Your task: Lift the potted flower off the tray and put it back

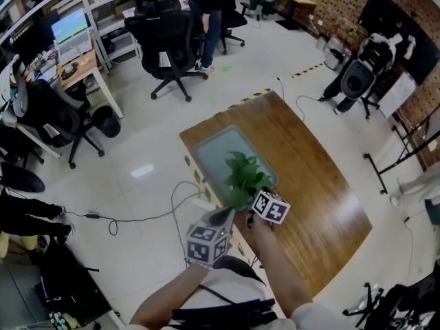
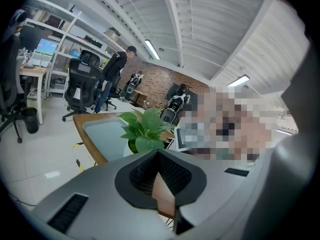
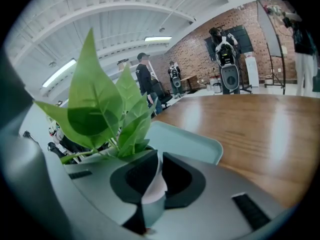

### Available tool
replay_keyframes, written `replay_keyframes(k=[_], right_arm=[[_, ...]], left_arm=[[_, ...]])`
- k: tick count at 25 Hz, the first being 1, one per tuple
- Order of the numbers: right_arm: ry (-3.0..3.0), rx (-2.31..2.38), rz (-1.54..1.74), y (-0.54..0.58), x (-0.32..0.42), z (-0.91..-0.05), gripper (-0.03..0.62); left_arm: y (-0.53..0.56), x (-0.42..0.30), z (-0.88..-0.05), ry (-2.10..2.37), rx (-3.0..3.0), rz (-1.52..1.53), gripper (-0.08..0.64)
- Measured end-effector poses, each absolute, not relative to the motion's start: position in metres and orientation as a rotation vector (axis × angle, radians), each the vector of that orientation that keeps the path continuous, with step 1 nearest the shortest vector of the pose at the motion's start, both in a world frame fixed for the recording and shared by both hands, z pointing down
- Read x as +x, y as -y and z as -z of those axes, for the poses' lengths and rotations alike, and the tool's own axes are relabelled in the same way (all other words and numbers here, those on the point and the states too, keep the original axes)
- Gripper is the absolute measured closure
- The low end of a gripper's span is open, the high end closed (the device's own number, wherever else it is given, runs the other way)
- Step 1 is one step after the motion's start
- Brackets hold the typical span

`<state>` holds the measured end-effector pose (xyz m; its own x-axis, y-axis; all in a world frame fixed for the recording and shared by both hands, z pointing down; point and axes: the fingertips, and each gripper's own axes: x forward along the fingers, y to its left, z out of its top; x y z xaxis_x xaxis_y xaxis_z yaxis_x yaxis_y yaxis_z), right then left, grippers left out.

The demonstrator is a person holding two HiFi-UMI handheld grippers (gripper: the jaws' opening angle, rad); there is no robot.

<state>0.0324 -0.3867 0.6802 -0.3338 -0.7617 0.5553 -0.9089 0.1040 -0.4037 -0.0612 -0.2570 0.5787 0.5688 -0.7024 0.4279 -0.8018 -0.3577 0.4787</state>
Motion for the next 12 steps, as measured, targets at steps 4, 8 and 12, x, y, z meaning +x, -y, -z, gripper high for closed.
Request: replay_keyframes(k=[4,8,12], right_arm=[[2.182,1.692,-1.032,0.391,0.035,-0.668,0.554],[2.192,1.715,-0.998,0.393,0.044,-0.654,0.555],[2.186,1.75,-0.99,0.388,0.062,-0.643,0.555]], left_arm=[[0.263,-0.068,-0.57,1.217,2.14,-0.171,0.566],[0.268,-0.074,-0.567,1.236,2.136,-0.152,0.566],[0.268,-0.073,-0.568,1.24,2.139,-0.149,0.566]])
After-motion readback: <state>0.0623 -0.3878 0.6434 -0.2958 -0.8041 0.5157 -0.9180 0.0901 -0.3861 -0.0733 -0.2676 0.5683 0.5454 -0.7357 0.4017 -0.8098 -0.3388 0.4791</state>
